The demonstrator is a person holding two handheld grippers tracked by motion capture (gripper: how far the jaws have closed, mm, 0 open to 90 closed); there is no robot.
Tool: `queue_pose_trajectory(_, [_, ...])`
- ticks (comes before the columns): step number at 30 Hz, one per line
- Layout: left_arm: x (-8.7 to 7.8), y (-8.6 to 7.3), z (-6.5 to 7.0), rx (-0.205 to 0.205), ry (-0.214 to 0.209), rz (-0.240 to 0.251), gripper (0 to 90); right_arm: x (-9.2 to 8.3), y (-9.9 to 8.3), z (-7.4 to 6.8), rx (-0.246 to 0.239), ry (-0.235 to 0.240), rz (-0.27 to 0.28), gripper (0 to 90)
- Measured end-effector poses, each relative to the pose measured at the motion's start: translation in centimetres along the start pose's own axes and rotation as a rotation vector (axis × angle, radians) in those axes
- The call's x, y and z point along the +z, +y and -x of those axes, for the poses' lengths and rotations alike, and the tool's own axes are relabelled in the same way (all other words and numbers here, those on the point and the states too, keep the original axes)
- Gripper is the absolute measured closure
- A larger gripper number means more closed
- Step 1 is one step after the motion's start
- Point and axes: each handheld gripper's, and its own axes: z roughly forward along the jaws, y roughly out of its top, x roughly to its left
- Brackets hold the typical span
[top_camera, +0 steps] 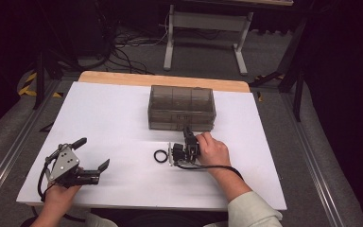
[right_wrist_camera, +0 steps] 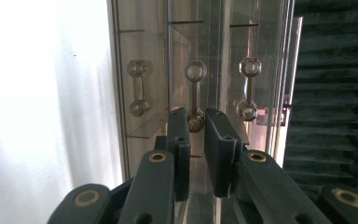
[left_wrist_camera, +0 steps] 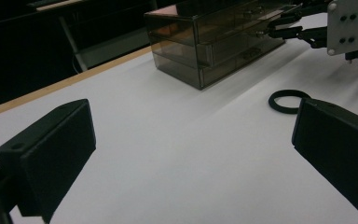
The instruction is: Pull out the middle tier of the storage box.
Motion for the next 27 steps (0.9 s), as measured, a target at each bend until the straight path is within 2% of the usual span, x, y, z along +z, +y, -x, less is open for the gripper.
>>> queue_pose_trajectory(7, [0.0,0.0,0.0,-0.008,-0.005,0.000,0.4,-0.4,-0.1,-0.1,0.008,0.009,0.014,80.7])
queue_pose_trajectory(10, [0.0,0.0,0.0,0.000,0.000,0.000,0.4,-0.6,-0.2,-0.2,0.030,0.025,0.011,80.1])
queue_pose_trajectory(11, [0.0,0.0,0.0,0.000,0.000,0.000,0.4,-0.6,-0.2,-0.1,0.019,0.031,0.019,79.6])
queue_pose_trajectory(18, [0.1,0.0,0.1,-0.005,-0.006,0.000,0.4,-1.0,-0.5,0.2,0.063,0.060,0.036,74.9])
queue_pose_trajectory(23, [0.1,0.0,0.0,0.008,-0.001,0.004,0.4,-1.3,-0.6,0.4,0.084,0.064,0.048,73.6])
queue_pose_trajectory(27, [0.1,0.0,0.0,-0.001,-0.004,0.003,0.4,-1.6,-0.7,0.8,0.101,0.065,0.064,72.3])
